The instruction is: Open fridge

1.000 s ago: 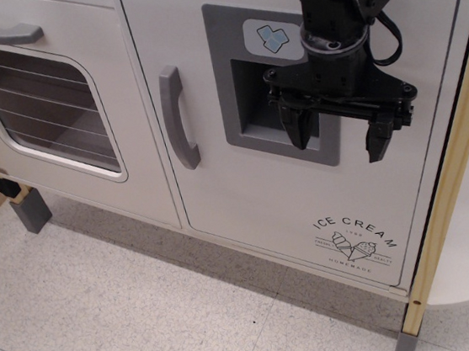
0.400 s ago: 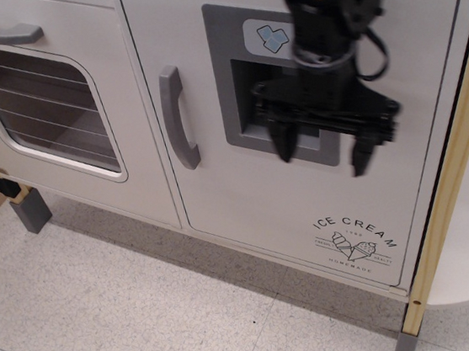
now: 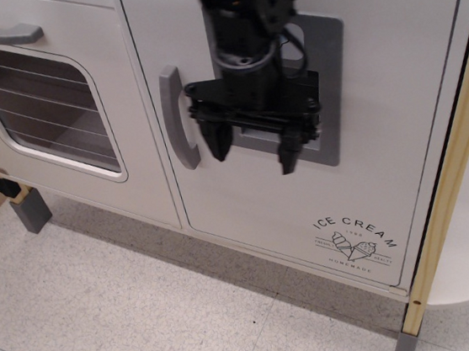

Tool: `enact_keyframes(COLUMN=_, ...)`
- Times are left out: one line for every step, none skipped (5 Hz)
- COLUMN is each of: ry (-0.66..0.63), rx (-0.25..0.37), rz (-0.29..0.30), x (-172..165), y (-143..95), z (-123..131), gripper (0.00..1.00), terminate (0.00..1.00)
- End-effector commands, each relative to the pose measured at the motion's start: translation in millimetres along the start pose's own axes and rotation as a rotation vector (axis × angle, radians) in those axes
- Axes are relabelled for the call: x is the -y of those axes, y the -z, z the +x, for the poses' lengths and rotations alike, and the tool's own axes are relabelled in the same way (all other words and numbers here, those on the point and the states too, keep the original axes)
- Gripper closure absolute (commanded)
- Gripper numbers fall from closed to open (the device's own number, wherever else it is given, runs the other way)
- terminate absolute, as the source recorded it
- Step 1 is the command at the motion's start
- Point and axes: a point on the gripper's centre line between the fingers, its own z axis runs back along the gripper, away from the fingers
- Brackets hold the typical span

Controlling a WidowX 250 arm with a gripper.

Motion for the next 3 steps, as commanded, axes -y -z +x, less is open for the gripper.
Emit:
enact_keyframes(ry=-0.008, rx=0.098, rz=0.017, x=-51.9, y=-12.2, z=10.0, gripper=0.00, terminate=0.00)
enact_keyframes(ry=-0.005, rx=0.137, rz=0.045, x=-68.3, y=-8.3, z=11.2, gripper=0.00, terminate=0.00)
enact_keyframes(ry=-0.027, rx=0.143, rz=0.051, x=-89.1, y=-5.2, z=18.5, gripper=0.00, terminate=0.00)
